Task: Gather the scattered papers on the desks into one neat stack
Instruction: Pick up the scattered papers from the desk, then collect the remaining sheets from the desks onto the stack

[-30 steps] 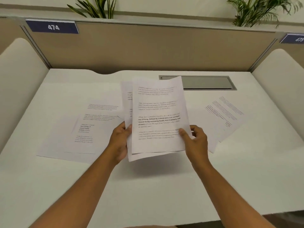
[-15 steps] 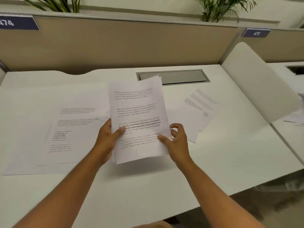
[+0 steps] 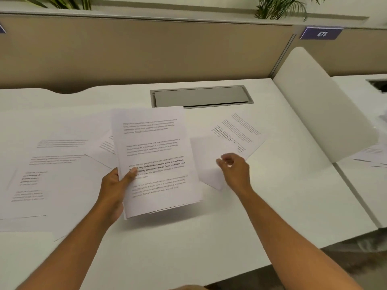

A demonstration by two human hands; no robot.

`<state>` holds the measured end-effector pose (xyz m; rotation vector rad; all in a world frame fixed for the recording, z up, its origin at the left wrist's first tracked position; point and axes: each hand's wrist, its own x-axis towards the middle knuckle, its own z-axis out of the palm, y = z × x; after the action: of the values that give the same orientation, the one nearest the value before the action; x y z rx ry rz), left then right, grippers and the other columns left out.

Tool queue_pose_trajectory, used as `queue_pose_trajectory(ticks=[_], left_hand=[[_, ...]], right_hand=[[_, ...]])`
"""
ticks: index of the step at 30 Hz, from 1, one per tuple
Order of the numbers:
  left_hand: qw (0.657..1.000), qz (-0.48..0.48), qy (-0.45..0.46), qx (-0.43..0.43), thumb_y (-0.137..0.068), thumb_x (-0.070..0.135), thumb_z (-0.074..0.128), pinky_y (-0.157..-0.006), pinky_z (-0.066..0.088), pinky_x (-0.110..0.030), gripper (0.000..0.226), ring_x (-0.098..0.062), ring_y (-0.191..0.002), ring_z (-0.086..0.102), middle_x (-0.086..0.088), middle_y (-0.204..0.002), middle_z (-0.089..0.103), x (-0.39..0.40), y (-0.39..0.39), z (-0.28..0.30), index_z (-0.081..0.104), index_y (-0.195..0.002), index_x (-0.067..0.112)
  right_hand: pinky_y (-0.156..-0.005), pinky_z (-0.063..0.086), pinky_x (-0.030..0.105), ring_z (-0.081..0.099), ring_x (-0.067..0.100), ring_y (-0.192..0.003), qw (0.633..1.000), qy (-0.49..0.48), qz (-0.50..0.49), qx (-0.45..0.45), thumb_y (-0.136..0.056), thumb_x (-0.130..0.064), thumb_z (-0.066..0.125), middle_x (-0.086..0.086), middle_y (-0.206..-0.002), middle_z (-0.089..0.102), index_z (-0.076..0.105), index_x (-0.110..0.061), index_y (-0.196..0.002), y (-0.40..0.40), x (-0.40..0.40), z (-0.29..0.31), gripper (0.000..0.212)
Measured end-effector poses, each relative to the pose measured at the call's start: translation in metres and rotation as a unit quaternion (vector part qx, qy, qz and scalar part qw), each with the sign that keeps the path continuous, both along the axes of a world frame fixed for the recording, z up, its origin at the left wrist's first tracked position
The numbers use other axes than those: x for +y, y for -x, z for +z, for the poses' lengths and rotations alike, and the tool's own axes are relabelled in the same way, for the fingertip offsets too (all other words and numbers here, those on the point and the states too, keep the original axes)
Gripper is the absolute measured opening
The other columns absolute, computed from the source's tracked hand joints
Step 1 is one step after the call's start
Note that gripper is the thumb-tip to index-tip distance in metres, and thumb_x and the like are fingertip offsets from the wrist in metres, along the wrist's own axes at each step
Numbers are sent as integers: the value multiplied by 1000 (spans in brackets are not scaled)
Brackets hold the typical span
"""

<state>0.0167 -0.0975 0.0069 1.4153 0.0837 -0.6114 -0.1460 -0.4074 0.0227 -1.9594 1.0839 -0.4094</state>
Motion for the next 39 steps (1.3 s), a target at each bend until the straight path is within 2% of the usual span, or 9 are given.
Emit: queue_pose_trajectory(ticks=[4,8,15,17,19,24,28,31,39], left_hand=[[999,47,0,10,-102,20,75,-69,68,-29,18,-16,-93,86,3,-112,88,5,8,-6,79,-119,24],[997,70,-14,7,-103,21,74,-82,66,-37,20,-16,-97,85,5,-114,88,5,15,-10,78,-123,24],[996,84,-18,9,-104,20,73,-79,65,-34,20,-15,-97,84,6,-112,88,-6,22,-10,77,-123,23],[997,80,-17,6,-104,21,73,-75,67,-31,20,-15,-96,84,6,-113,88,-7,23,-10,77,-124,23],[997,75,-11,4,-104,21,73,-71,68,-28,21,-15,-95,85,5,-113,88,-7,23,-9,76,-125,22],[998,65,-11,-7,-104,22,73,-75,68,-30,26,-16,-99,85,5,-118,87,-11,20,-5,75,-129,23],[998,66,-10,-6,-104,21,73,-79,67,-33,27,-18,-102,84,5,-119,87,-16,19,-4,75,-130,23],[998,67,-12,-6,-104,20,73,-77,68,-33,25,-20,-102,84,3,-118,87,-18,18,-6,75,-129,22],[997,72,-13,3,-105,18,72,-95,62,-43,27,-26,-112,80,1,-123,86,-17,20,-10,76,-131,21]], right_hand=[[-127,26,50,35,34,-154,978,138,45,148,-95,-52,69,14,-161,45,38,-6,-159,-15,-59,-22,84],[-129,-1,58,1,29,-165,953,145,110,244,-95,-72,52,6,-177,13,1,-11,-169,-14,-64,-51,108],[-132,4,49,31,25,-158,976,183,43,111,-99,-46,67,5,-162,47,30,-9,-162,-10,-49,-63,82],[-124,34,43,63,25,-123,998,56,-20,-19,-93,-22,78,9,-129,67,46,-14,-154,-13,-47,-53,69],[-94,52,33,63,21,-91,987,-48,-101,-115,-88,-11,83,8,-105,68,57,-17,-142,-16,-53,-35,60],[-92,56,21,70,21,-112,933,-60,-215,-281,-86,-7,85,7,-119,72,66,-6,-134,-22,-96,35,51],[-81,55,14,67,-8,-89,919,198,-120,-318,-92,-19,79,-5,-101,76,79,-6,-109,-5,-110,89,22],[-89,56,22,73,9,-96,878,369,59,-299,-89,0,78,6,-103,80,82,-4,-99,7,-98,88,12],[-106,51,64,78,30,-109,854,416,283,-136,-72,1,94,10,-113,81,83,-7,-93,37,-50,-19,25]])
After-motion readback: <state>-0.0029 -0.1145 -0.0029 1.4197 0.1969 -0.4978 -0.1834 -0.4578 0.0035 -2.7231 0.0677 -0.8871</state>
